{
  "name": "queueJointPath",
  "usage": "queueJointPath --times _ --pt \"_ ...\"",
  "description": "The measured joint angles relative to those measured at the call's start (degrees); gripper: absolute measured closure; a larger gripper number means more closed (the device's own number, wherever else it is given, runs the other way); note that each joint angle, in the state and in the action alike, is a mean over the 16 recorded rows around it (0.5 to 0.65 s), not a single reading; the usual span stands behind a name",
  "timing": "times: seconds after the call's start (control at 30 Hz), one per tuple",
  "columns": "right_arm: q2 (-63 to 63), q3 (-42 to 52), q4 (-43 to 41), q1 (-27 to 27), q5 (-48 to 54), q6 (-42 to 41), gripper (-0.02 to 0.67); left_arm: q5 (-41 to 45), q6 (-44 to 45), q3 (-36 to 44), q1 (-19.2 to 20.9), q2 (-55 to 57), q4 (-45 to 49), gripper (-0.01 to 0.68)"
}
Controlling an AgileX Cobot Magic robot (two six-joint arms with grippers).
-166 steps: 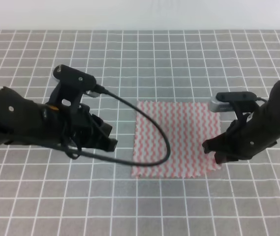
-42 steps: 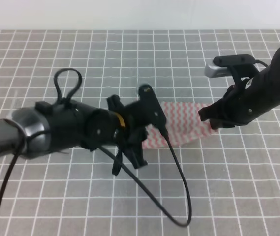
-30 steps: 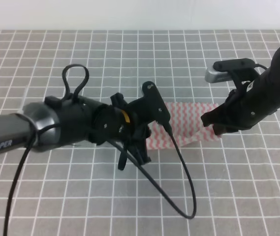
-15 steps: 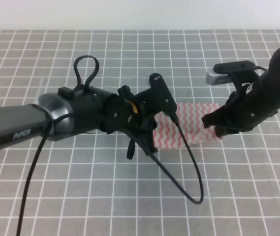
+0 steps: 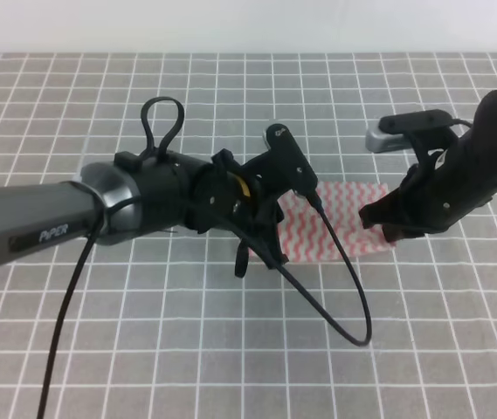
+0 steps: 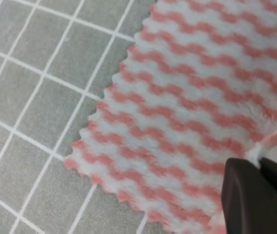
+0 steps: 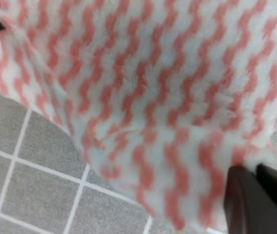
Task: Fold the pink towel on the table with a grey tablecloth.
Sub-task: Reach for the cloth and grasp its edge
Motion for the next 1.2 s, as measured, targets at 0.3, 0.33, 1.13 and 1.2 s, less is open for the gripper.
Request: queueJointPath --times 0.3,0.33,1.13,1.2 --pt "1.31 -0.03 -0.17 0.02 -2.18 -0.02 0.665 -1.01 -1.39 -0.05 0.91 0.07 0.00 0.675" --pt "1.43 -0.03 -0.17 0.02 -2.49 -0.02 0.665 -1.16 -1.43 -0.06 0.97 0.07 0.00 0.675" --pt "1.88 0.01 -0.15 0.00 -8.40 -0.12 0.665 -1.66 0.37 -3.59 1.62 3.22 -0.06 0.675" --pt "1.89 0.01 -0.17 0.00 -8.89 -0.16 0.665 -1.16 0.41 -4.43 1.85 3.62 -0.09 0.675"
